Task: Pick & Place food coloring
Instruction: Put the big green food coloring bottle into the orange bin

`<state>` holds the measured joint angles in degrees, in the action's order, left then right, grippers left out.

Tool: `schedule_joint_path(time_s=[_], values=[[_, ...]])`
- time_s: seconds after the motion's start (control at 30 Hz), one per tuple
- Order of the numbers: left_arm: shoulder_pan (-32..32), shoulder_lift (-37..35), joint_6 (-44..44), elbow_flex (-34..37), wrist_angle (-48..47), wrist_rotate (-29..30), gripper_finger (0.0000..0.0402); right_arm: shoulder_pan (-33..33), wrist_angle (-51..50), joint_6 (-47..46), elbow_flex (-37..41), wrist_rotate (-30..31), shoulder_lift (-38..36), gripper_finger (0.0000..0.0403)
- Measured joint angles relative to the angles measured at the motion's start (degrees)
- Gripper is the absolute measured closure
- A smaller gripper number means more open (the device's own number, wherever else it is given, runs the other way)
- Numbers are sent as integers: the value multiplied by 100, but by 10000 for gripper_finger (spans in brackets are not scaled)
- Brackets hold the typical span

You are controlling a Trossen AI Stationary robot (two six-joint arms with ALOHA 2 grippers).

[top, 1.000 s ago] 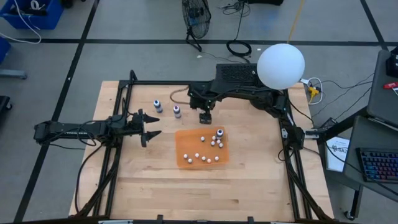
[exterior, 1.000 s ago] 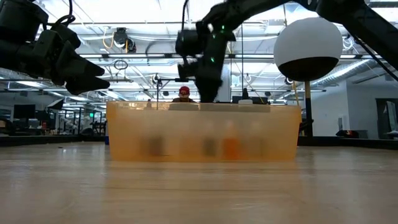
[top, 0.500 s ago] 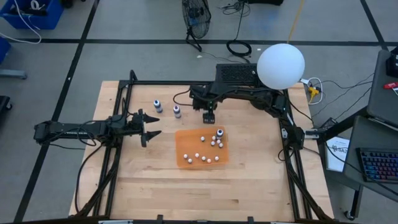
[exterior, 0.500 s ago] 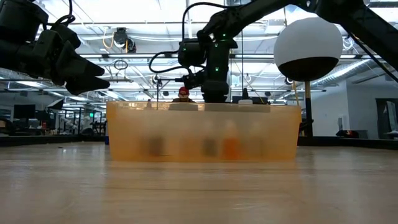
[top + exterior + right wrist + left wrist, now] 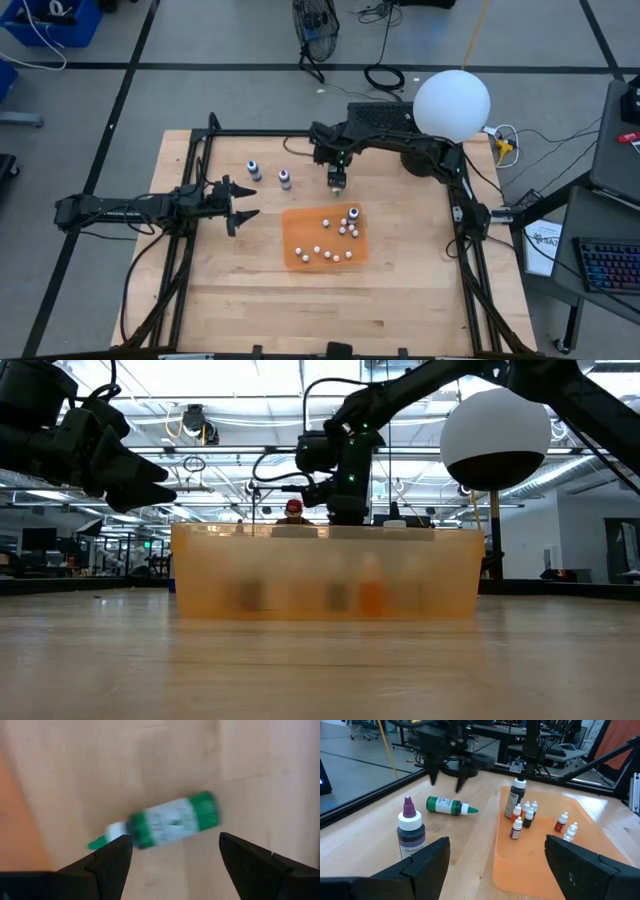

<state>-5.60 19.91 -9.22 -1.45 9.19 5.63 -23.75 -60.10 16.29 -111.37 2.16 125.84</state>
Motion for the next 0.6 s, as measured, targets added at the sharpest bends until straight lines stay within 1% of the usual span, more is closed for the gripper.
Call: schedule_joint_path(time_s=[0.1,0.17,0.23,0.27,0.33,0.4,0.47,0.6], values=[[1,0,-2,0,0,0,78,-207,284,-67,0,-545,0,119],[0,0,0,0,0,0,78,-227,620,-138,-1,-837,0,119],[0,-1,0,0,0,0,78,-136,716,91,-7,-897,0,119],[0,-1,0,0,0,0,78,-85,699,233,-7,-797,0,119],[0,1,0,0,0,0,78,15,600,405,-7,-401,0,119],[1,0,0,0,0,0,78,31,478,378,-7,-47,0,119],[2,1,-1,0,0,0,78,4,353,-32,-7,62,0,119],[0,1,0,0,0,0,78,-27,384,-1241,81,102,-11,119]])
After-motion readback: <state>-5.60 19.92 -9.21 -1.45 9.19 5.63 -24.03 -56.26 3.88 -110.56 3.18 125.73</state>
